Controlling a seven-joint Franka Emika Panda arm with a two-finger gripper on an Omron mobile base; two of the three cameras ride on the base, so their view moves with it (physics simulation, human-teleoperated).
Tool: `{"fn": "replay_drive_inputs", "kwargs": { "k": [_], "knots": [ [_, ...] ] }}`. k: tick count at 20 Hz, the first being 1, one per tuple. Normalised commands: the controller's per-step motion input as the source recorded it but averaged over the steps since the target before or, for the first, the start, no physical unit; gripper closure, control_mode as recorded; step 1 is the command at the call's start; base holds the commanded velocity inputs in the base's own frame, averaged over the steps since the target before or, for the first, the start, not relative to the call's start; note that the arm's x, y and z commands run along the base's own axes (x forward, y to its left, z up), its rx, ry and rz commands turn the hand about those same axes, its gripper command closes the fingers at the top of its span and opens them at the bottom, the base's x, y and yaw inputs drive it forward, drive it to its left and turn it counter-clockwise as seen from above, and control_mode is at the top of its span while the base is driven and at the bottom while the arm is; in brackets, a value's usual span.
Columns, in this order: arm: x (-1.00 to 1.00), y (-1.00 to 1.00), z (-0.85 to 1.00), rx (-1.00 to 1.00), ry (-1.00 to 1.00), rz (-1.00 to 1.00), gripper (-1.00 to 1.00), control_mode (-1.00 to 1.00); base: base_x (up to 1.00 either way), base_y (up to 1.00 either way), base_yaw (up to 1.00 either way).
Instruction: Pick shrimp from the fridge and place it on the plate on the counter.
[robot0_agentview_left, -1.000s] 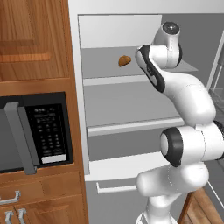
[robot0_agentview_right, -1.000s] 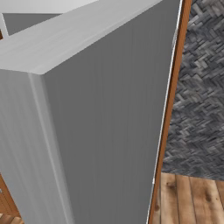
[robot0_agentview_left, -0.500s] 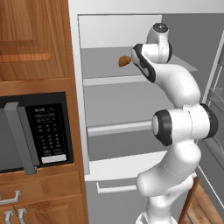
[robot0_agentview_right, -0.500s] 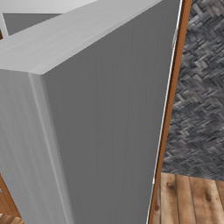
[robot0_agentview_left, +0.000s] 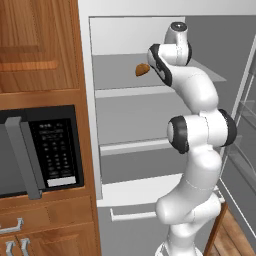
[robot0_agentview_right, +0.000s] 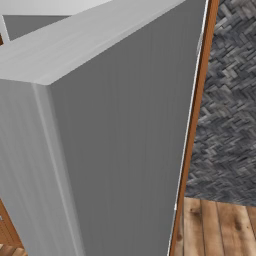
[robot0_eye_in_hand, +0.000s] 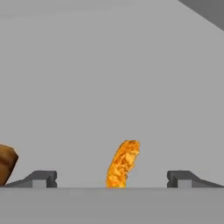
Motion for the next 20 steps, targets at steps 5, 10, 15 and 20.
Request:
{"fn": "replay_drive_inputs", "kwargs": {
  "k": [5,10,15,20],
  "knots": [
    [0.02,-0.16,-0.17,0.0,0.03,0.0,-1.0,-1.0,0.0,0.0,0.0],
    [0.05,-0.03,-0.27,0.0,0.0,0.0,-1.0,-1.0,0.0,0.0,0.0],
    [0.07,0.0,-0.27,0.0,0.0,0.0,-1.0,-1.0,0.0,0.0,0.0],
    [0.0,0.0,-0.2,0.0,-0.01,0.0,-1.0,-1.0,0.0,0.0,0.0]
  ]
}}
